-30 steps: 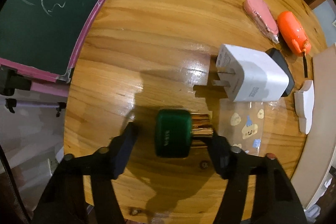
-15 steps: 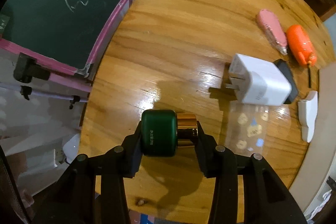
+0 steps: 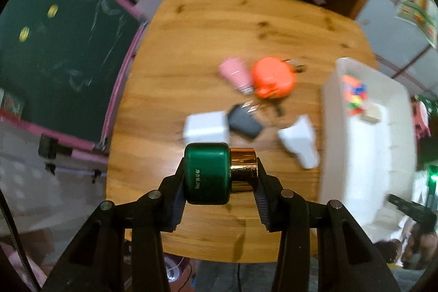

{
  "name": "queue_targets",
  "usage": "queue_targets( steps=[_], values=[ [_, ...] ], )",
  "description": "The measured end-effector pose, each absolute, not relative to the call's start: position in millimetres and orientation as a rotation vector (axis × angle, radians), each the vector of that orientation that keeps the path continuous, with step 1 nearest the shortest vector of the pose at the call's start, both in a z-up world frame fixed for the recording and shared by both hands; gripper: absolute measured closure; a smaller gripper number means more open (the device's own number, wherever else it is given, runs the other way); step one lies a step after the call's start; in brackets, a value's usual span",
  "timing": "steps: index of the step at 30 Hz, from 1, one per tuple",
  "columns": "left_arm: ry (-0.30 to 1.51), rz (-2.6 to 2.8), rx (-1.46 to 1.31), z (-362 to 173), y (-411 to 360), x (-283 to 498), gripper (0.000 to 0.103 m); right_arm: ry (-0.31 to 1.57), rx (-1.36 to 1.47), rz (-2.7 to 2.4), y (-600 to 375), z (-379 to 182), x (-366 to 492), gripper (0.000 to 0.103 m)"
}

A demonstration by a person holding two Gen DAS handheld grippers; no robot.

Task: Organize rigid objects
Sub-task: 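Lift the green cylinder with the left tool and carry it over the tray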

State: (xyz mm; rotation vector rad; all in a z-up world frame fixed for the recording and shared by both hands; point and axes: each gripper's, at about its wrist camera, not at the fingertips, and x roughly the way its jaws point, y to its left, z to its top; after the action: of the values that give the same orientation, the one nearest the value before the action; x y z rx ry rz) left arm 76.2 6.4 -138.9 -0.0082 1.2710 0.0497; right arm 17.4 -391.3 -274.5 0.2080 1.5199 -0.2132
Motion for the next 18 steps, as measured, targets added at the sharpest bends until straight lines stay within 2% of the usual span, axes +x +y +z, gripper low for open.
queue_targets(
  steps=[9,18],
  values=[
    [1.232,-0.153,0.113,-98.9,-98.9,82.7,0.056,1.501,0.234,-0.129,-398.9,-276.3,16.4,0.097],
    [1.247,-0.312,0.29,-114.6,-202.8,89.5,0.056,1.43,0.184,-0.046,-399.9,-253.6,14.0,0.097]
  ],
)
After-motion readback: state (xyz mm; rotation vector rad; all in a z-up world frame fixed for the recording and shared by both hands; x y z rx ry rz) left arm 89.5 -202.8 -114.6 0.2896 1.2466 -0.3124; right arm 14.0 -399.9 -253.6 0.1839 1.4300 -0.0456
